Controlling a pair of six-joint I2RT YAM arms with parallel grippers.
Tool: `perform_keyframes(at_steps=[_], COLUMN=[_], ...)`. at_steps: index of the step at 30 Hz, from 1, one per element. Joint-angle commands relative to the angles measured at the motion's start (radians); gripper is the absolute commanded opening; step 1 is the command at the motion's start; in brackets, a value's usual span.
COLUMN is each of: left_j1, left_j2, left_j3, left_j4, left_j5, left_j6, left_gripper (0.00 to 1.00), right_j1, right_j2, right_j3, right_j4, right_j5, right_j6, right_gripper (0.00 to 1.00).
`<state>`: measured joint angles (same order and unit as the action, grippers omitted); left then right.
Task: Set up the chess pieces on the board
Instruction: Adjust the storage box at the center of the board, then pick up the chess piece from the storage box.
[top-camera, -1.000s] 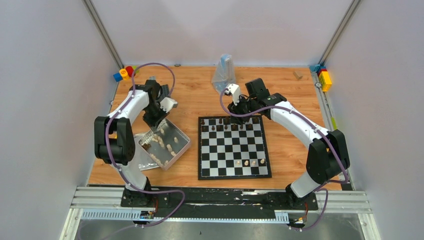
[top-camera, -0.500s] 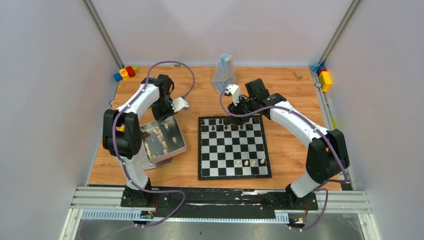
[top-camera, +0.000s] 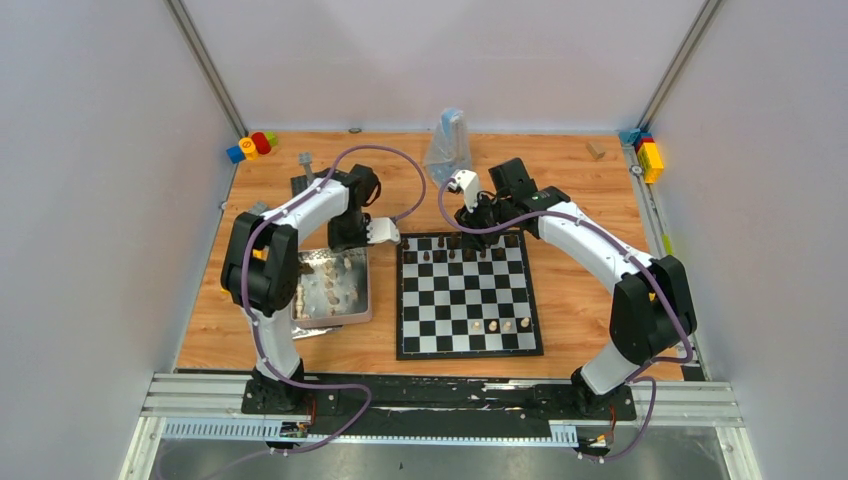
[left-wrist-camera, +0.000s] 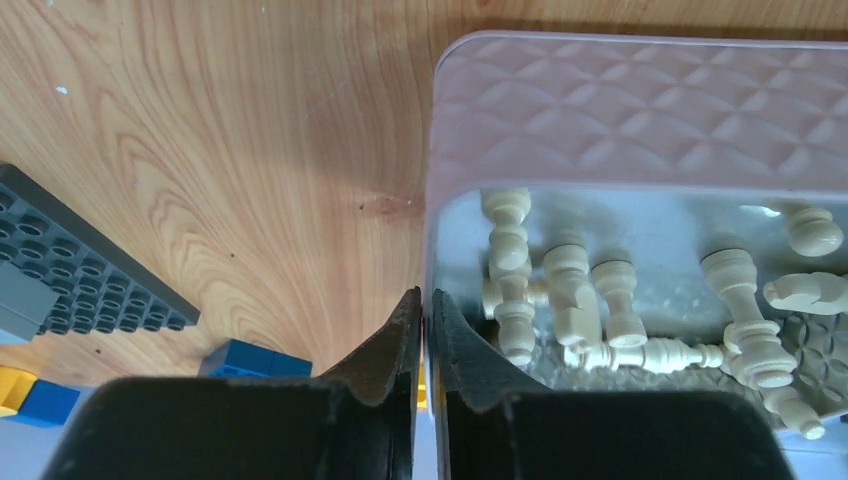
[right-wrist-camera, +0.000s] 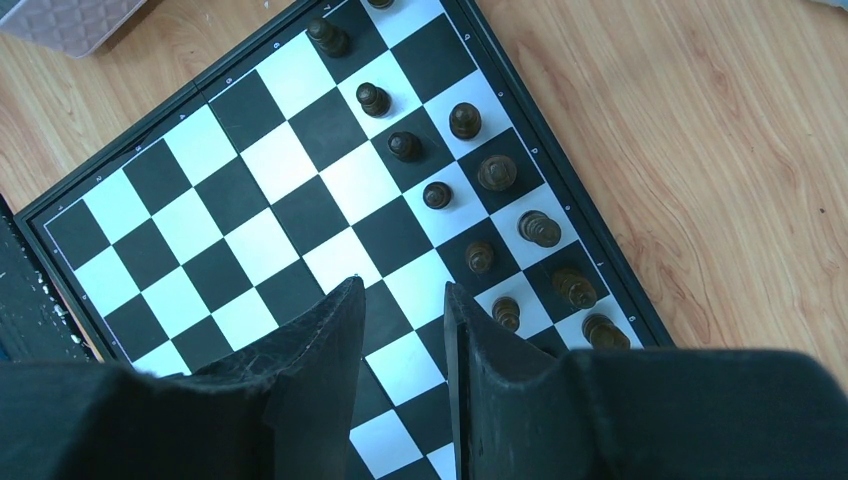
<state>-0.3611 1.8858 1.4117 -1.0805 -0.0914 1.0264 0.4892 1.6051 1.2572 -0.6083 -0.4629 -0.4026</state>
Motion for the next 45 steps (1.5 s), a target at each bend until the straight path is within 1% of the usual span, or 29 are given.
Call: perform_keyframes(at_steps=[1, 3, 4, 6, 11, 14, 16, 21, 26, 30, 35, 45], left_j1=[-0.01, -0.01, -0.01, -0.01, 0.012, 0.057, 0.087, 0.15, 0.18, 0.199, 0.205, 0.225], left_j2=[0.002, -0.006, -0.015, -0.033, -0.107, -0.176, -0.224, -0.344, -0.419, -0.415, -0.381, -0.333], left_j3=[0.018, 0.027, 0.031, 0.036, 0.028, 0.007, -0.02, -0.131, -0.265, -0.319, -0.368, -0.402], left_j4=[0.0, 0.006, 0.013, 0.021, 0.045, 0.047, 0.045, 0.056, 0.087, 0.133, 0.199, 0.273], left_j5=[-0.014, -0.005, 0.0, 0.006, 0.025, 0.07, 0.105, 0.201, 0.229, 0.242, 0.211, 0.145], left_j6=[0.021, 0.01, 0.002, -0.01, -0.048, -0.074, -0.084, -0.096, -0.091, -0.086, -0.074, -0.039], left_gripper=[0.19, 0.25, 0.3, 0.35, 0.45, 0.52, 0.54, 0.55, 0.52, 0.51, 0.49, 0.47], right_j1=[-0.004, -0.005, -0.004, -0.004, -0.004, -0.004, -0.004, -0.004, -0.004, -0.005, -0.005, -0.005], right_j2=[0.002, 0.0, -0.001, -0.003, -0.01, -0.009, -0.008, -0.006, 0.008, 0.013, 0.018, 0.03], right_j3=[0.001, 0.002, 0.002, 0.001, 0.001, 0.002, 0.002, 0.001, 0.003, 0.003, 0.005, 0.008], right_j4=[0.027, 0.027, 0.027, 0.027, 0.025, 0.025, 0.025, 0.023, 0.021, 0.019, 0.018, 0.013], right_j5=[-0.005, -0.005, -0.005, -0.005, -0.005, -0.006, -0.008, -0.014, -0.022, -0.015, -0.01, -0.011], right_j6=[-0.013, -0.013, -0.013, -0.013, -0.012, -0.012, -0.012, -0.012, -0.012, -0.012, -0.012, -0.013], right_gripper=[0.36, 0.36, 0.36, 0.36, 0.36, 0.36, 0.36, 0.36, 0.36, 0.36, 0.36, 0.36])
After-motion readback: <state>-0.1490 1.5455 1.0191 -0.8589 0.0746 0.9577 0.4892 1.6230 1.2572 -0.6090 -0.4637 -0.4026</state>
